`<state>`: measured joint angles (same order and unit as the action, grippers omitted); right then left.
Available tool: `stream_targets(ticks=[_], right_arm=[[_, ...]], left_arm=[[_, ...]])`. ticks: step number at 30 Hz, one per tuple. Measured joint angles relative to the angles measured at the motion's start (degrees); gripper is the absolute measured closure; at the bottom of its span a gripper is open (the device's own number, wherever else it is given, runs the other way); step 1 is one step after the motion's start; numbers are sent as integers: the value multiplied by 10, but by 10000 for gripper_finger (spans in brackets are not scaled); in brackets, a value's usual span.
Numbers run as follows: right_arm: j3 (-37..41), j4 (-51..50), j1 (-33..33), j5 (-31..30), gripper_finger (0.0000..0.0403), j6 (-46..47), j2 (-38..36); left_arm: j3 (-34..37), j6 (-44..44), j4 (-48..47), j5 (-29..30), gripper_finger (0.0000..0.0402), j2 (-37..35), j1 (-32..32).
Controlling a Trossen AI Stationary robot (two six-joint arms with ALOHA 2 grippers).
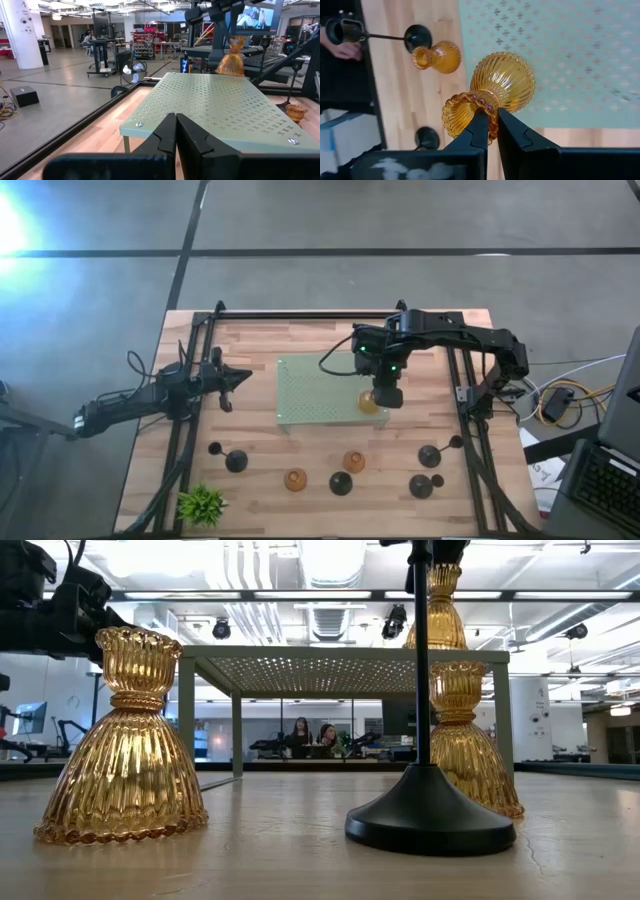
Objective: Pick & Place candle stick holders
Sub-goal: Put the yellow glass candle holder on the shelf
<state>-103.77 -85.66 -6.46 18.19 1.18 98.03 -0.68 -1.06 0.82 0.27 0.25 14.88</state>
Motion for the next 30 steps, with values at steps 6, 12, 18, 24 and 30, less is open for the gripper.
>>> stream_targets(ticks=[6,12,18,24,30], right_arm=[[0,-25,0,4,390,-3,13],[0,-19,0,-1,390,-5,13],[0,-6,-4,-1,390,-6,13],[0,-7,-7,-2,390,-7,13],[0,-13,-7,-2,390,-3,13]], left_arm=[[0,0,0,0,388,0,0],[0,0,0,0,388,0,0],[0,0,0,0,388,0,0],[0,0,0,0,388,0,0],[0,0,0,0,388,0,0]])
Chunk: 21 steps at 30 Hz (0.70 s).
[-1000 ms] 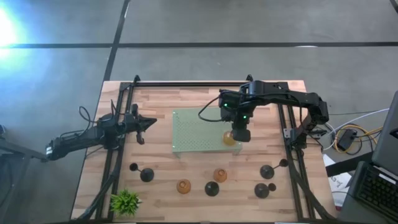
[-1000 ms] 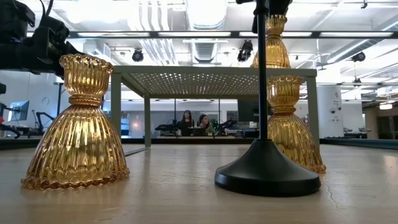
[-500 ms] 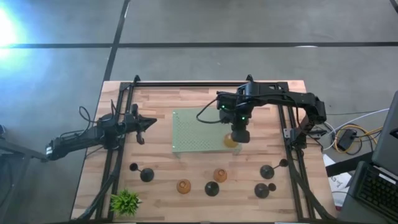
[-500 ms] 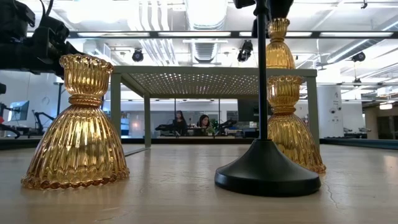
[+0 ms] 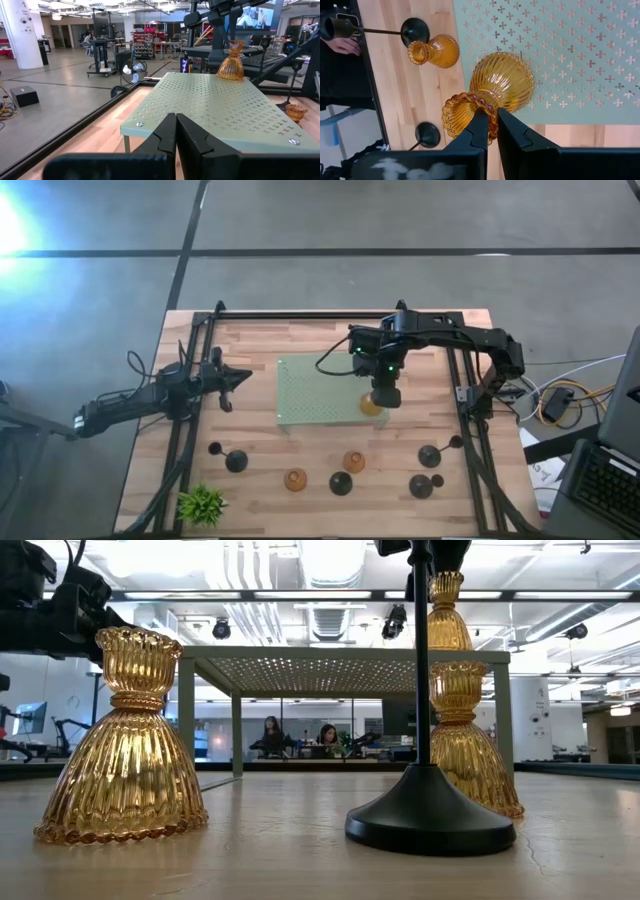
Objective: Pick & Place candle stick holders
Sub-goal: Put the yellow glass candle holder on the shelf
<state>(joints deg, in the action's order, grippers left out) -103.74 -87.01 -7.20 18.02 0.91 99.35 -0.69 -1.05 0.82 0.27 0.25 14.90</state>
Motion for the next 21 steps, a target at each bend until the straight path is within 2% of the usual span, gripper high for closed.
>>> stream_targets(ticks=[11,16,21], right_arm=[[0,-9,0,-1,387,6,0],[0,-6,0,-6,361,6,0],[0,-5,1,-47,338,9,0]], left_arm=[[0,0,0,0,388,0,0],[0,0,0,0,388,0,0],[0,0,0,0,388,0,0]])
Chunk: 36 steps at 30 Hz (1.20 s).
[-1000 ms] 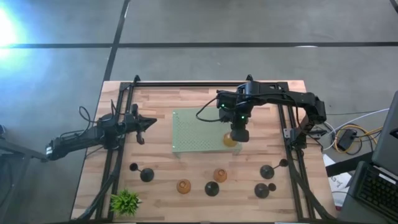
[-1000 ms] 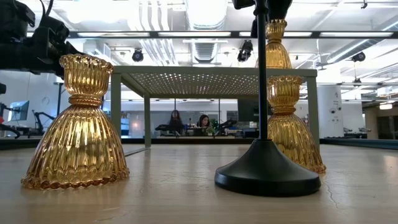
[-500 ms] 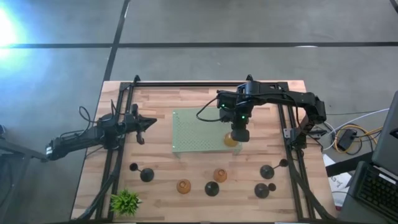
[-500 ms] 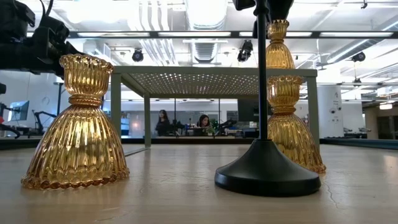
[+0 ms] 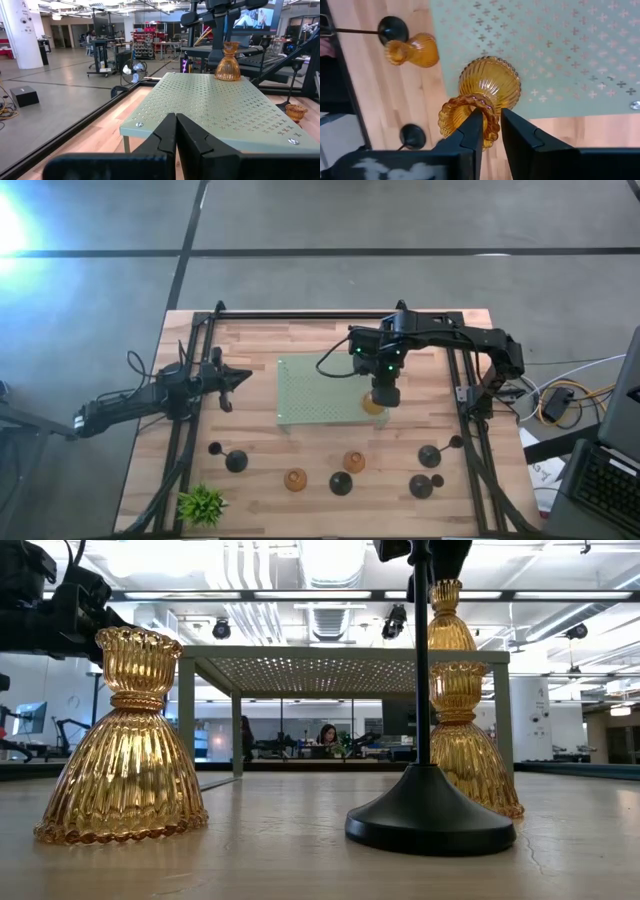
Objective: Pick & Place candle stick holders
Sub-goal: Put the yellow glass candle holder on the shelf
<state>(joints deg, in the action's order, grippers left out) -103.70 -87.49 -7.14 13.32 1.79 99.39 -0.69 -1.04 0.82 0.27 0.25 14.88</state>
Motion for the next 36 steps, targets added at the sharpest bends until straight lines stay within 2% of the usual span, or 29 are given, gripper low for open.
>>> stream_targets(ticks=[20,36], right_arm=[[0,11,0,1,239,12,-6],[0,37,0,4,234,38,-50]], left_arm=[[0,0,0,0,388,0,0],[0,0,0,0,388,0,0]])
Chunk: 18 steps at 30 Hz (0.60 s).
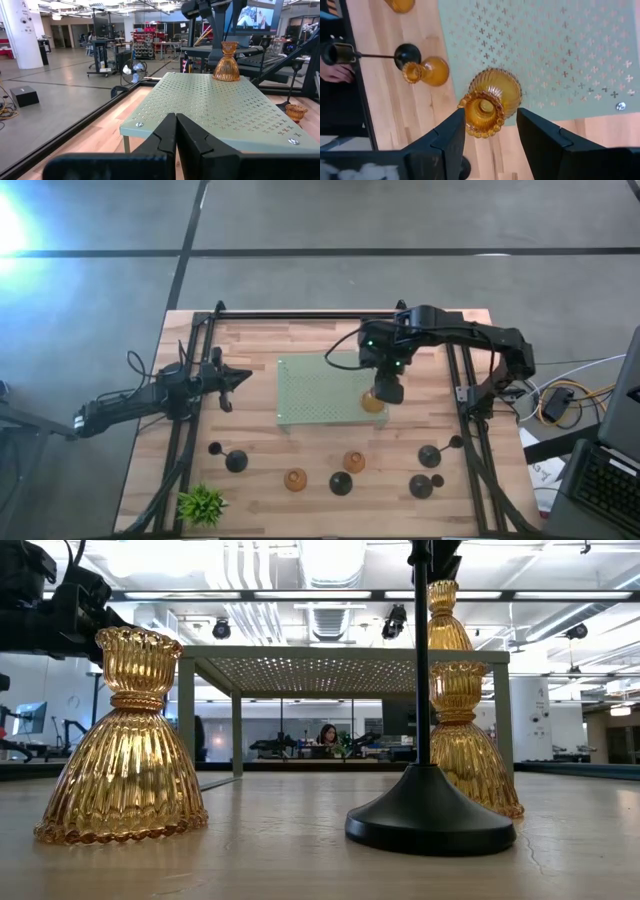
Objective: Pick & Place candle stick holders
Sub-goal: Put the yellow glass candle holder on the shelf
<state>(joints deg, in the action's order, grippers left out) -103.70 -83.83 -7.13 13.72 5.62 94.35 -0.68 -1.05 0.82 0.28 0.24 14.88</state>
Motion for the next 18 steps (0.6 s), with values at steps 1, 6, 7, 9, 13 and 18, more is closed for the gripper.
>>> stream_targets(ticks=[1,6,7,9,13,18], right_arm=[[0,5,0,0,234,0,-3],[0,55,14,28,243,-1,-18],[0,69,19,40,246,-1,-21],[0,99,35,57,252,0,-31],[0,129,85,55,265,25,-45],[6,128,185,-43,276,48,-44]], left_arm=[[0,0,0,0,388,0,0],[0,0,0,0,388,0,0],[0,0,0,0,388,0,0],[0,0,0,0,388,0,0],[0,0,0,0,388,0,0],[0,0,0,0,388,0,0]])
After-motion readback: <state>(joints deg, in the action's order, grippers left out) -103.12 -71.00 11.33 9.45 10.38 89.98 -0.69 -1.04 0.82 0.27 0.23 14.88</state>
